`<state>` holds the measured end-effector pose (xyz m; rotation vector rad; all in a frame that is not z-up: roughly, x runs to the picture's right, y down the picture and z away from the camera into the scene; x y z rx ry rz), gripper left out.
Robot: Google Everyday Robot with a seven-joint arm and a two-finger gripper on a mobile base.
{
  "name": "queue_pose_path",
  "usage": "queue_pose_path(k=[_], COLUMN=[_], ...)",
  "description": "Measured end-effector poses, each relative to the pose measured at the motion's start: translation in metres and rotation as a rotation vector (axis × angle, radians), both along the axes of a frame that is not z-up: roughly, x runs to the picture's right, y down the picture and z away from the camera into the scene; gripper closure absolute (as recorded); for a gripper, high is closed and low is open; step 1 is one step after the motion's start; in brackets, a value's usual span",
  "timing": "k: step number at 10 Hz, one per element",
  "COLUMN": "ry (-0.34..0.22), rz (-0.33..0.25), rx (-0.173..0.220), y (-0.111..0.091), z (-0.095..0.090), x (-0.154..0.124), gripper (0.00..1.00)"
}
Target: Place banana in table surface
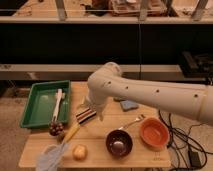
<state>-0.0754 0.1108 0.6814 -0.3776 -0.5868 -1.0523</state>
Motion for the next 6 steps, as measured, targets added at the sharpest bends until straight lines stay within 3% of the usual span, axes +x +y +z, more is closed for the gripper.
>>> queue_pose_path(k=[3, 6], ry=[0.054, 0.047], rz=[-0.018, -0.009], rx=[-0.052, -0.118], y=[0.042, 0.093], z=[0.044, 0.090], x=[-0.012, -0.029], gripper=[0.27, 0.27])
